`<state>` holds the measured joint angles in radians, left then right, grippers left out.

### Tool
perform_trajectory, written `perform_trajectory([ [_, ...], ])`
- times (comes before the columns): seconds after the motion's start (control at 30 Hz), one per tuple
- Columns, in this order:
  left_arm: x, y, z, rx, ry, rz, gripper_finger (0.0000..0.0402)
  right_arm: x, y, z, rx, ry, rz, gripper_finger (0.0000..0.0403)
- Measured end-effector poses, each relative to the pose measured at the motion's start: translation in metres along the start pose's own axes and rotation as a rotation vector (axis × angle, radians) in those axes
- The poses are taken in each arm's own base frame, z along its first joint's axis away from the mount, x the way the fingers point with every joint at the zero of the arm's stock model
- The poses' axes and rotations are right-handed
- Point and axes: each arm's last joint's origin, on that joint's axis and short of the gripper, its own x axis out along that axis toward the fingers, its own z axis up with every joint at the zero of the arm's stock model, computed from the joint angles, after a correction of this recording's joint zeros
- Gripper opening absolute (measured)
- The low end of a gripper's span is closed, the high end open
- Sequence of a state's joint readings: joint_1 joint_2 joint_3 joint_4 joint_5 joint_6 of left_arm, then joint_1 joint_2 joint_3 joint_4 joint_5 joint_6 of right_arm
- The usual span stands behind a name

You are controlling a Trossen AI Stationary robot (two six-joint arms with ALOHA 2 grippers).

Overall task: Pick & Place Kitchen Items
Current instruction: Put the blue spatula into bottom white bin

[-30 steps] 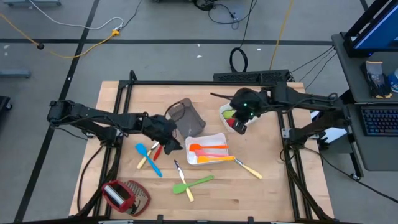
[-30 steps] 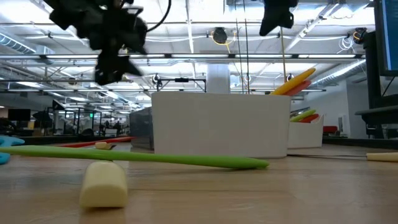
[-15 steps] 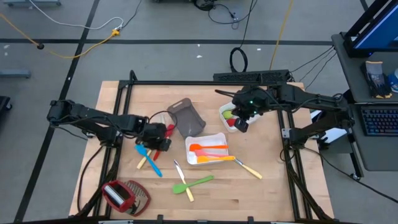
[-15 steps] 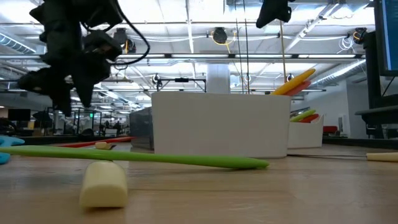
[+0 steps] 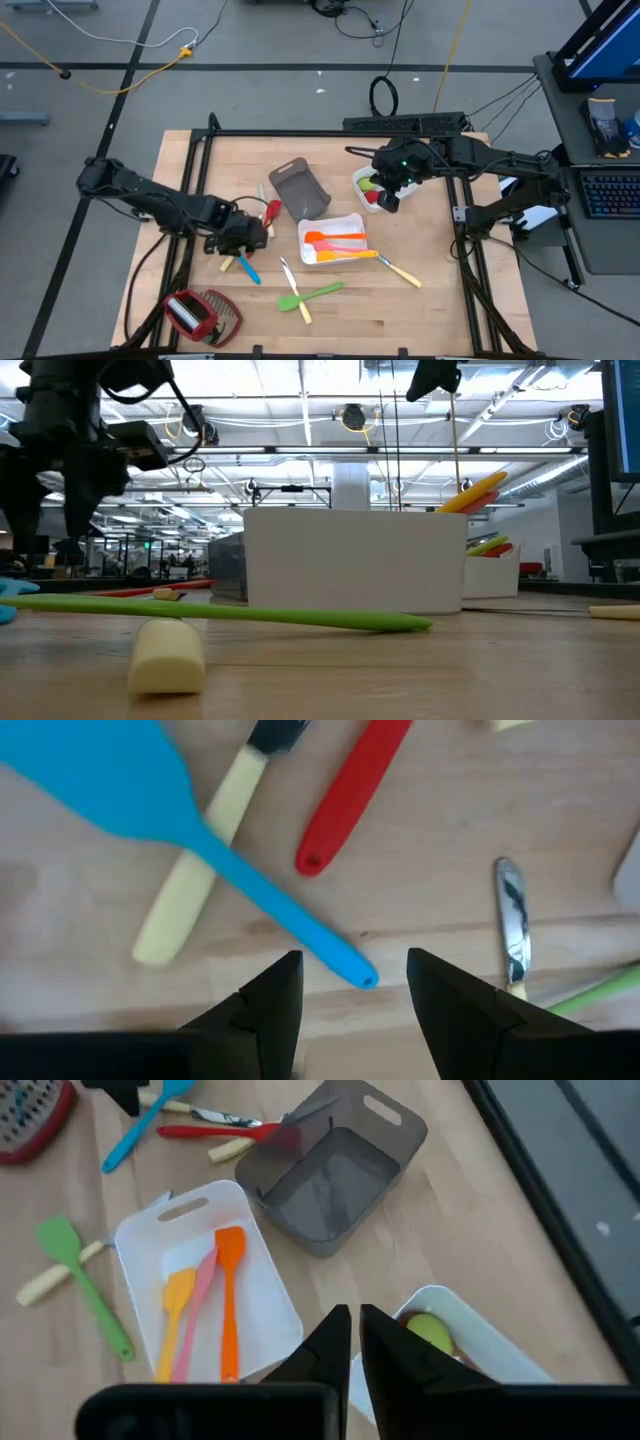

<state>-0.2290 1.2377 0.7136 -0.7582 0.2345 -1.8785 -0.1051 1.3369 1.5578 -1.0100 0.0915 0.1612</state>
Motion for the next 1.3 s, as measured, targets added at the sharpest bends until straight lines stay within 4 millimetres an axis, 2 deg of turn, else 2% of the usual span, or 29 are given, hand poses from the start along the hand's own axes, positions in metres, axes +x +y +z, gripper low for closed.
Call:
perform_trajectory([
  [0.17, 0.003, 0.005, -0.014, -0.083, -0.020, 0.008, 0.0186, 0.000, -0.002, 0.000, -0.082, -0.010, -0.080, 0.0018],
  [0.37, 0.007, 0.011, -0.028, -0.176, -0.046, -0.002, 0.0186, 0.011, -0.002, -0.005, -0.143, -0.095, -0.083, 0.0014],
  [0.53, 0.008, 0.016, -0.036, -0.255, -0.073, -0.012, 0.0186, 0.021, -0.005, -0.025, -0.147, -0.197, -0.077, 0.0013],
  [1.03, 0.012, 0.020, -0.041, -0.347, -0.106, -0.012, 0.0186, 0.022, -0.016, -0.098, -0.109, -0.526, -0.053, 0.0012],
  [1.3, 0.030, 0.012, -0.041, -0.362, -0.119, 0.010, 0.0186, 0.019, -0.018, -0.107, -0.104, -0.597, -0.049, 0.0006],
])
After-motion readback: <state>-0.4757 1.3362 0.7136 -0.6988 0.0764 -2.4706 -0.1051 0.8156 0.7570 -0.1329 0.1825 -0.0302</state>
